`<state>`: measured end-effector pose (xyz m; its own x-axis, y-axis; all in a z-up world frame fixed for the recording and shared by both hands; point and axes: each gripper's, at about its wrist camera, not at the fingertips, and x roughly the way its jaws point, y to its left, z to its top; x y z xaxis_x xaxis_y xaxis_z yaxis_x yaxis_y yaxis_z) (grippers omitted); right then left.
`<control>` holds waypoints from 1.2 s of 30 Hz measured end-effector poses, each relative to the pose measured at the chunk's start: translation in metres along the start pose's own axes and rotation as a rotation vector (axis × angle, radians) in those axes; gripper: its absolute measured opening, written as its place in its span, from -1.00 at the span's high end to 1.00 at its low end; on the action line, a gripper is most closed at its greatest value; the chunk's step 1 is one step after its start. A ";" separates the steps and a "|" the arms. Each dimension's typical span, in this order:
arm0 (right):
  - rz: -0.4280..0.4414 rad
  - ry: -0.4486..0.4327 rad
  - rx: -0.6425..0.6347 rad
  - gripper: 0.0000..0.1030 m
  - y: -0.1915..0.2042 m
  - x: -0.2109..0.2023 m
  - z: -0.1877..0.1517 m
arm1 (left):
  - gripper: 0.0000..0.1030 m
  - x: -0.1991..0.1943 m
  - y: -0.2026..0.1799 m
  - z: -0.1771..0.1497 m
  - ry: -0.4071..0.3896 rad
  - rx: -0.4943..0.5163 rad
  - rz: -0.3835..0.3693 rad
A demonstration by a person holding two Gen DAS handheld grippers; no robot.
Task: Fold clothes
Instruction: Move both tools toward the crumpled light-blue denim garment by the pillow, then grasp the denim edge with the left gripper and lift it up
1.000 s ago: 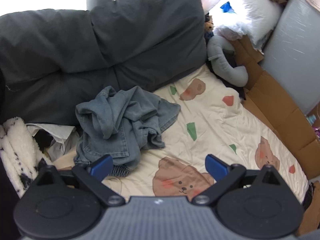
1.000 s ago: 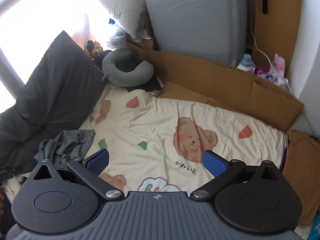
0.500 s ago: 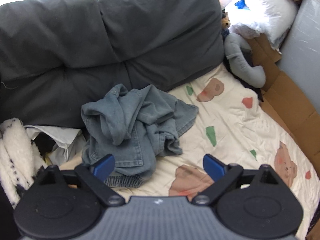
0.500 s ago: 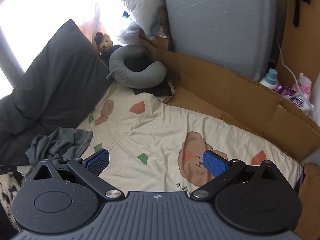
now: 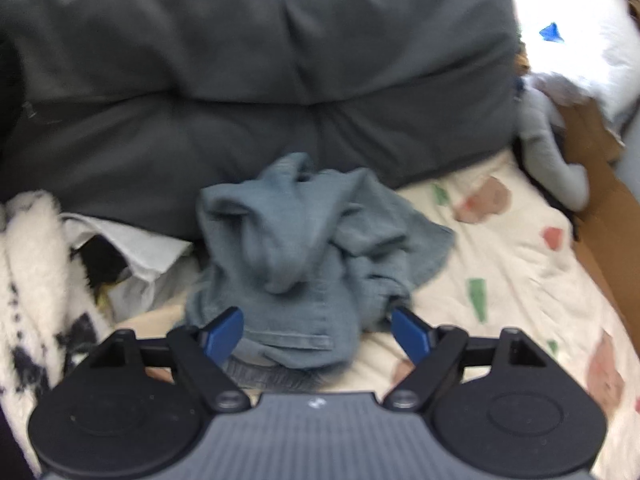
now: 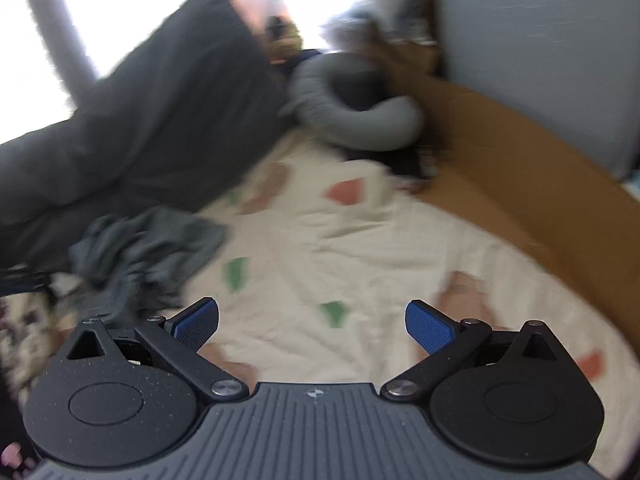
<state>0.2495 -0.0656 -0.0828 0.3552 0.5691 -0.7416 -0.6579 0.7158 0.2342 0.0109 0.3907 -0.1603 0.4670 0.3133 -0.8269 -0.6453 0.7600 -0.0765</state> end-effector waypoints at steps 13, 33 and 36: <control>0.164 0.114 -0.103 -0.77 0.029 0.090 -0.035 | -0.48 0.060 0.028 -0.050 0.047 -0.042 0.033; 0.233 0.212 -0.161 -0.78 0.064 0.158 -0.066 | -0.50 0.090 0.022 -0.011 -0.159 0.026 0.057; 0.229 0.214 -0.162 -0.78 0.065 0.158 -0.067 | -0.48 0.101 0.018 -0.004 -0.164 0.024 0.037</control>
<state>0.2186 0.0436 -0.2267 0.0502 0.5975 -0.8003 -0.8075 0.4958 0.3195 0.0441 0.4337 -0.2472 0.5367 0.4282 -0.7270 -0.6502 0.7590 -0.0330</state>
